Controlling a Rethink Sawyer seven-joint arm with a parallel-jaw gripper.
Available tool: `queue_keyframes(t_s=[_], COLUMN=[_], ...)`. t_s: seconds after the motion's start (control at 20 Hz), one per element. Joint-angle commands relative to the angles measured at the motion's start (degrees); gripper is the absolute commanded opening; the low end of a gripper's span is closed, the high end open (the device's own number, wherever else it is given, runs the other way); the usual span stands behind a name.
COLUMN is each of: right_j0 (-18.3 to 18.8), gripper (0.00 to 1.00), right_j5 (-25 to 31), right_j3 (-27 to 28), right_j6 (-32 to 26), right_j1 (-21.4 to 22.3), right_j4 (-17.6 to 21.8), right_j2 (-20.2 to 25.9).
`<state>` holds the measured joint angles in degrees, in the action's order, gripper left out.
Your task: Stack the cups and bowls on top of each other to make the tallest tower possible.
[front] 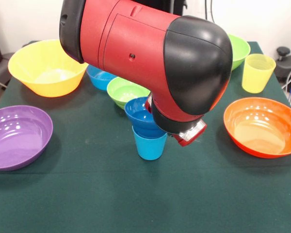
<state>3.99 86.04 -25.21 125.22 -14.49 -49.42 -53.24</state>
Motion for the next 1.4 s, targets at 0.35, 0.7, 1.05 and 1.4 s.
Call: queue_keyframes(t_s=[0.35,0.7,1.05,1.4], right_j0=[0.0,-0.3,-0.4,-0.1], gripper=[0.00,0.00,1.00,1.00], right_j5=[-4.9,-6.0,-7.4,-7.4], right_j3=[-0.6,-2.0,-2.9,-3.1], right_j6=[9.7,9.2,8.3,7.8], right_j1=[-1.0,-0.5,-0.1,0.0], right_j4=[1.5,2.0,2.5,2.6], right_j2=[4.9,5.5,6.3,6.7])
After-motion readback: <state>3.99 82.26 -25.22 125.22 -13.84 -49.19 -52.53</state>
